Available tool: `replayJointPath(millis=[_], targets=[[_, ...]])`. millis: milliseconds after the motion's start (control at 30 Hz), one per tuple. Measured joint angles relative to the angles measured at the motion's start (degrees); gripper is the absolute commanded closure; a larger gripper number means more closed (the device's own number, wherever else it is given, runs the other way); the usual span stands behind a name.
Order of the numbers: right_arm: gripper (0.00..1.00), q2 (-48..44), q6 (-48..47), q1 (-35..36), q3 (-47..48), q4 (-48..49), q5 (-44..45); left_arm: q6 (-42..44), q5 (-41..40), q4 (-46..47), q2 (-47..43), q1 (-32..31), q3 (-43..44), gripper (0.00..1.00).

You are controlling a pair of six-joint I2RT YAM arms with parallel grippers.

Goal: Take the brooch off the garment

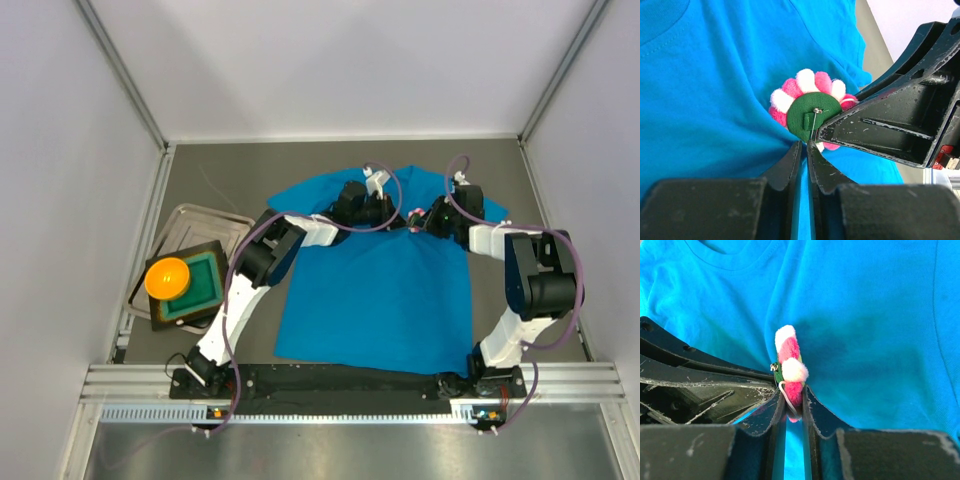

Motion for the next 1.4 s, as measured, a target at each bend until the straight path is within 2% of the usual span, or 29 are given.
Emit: replayJointPath(millis=[333, 367, 700, 933, 1167, 1400], targets=[[1.00, 0.66, -0.42, -0.09, 0.00, 0.31, -0.33, 0.52, 0.04, -1.46, 0.15, -0.07, 0.48, 0.86], [0.91, 0.66, -0.39, -0.11, 0.00, 0.33, -0.35, 0.50, 0.04, -1.44, 0.15, -0.07, 0.50, 0.87], [0.64, 0.35, -0.15, -0.50, -0.13, 0.46, -0.66, -0.20, 0.33, -1.44, 0.15, -0.09, 0.79, 0.90], [0.63, -0.28, -0.20, -0.76, -0.13, 0.83, -0.61, -0.22, 0.46, -1.42, 0.15, -0.20, 0.79, 0.90], [0.77, -0.28, -0.39, -0.76, -0.11, 0.87, -0.57, -0.22, 0.46, -1.42, 0.15, -0.33, 0.81, 0.90], [0.70, -0.28, -0.39, -0.76, -0.11, 1.16, -0.68, -0.20, 0.46, -1.42, 0.15, -0.39, 0.81, 0.90]])
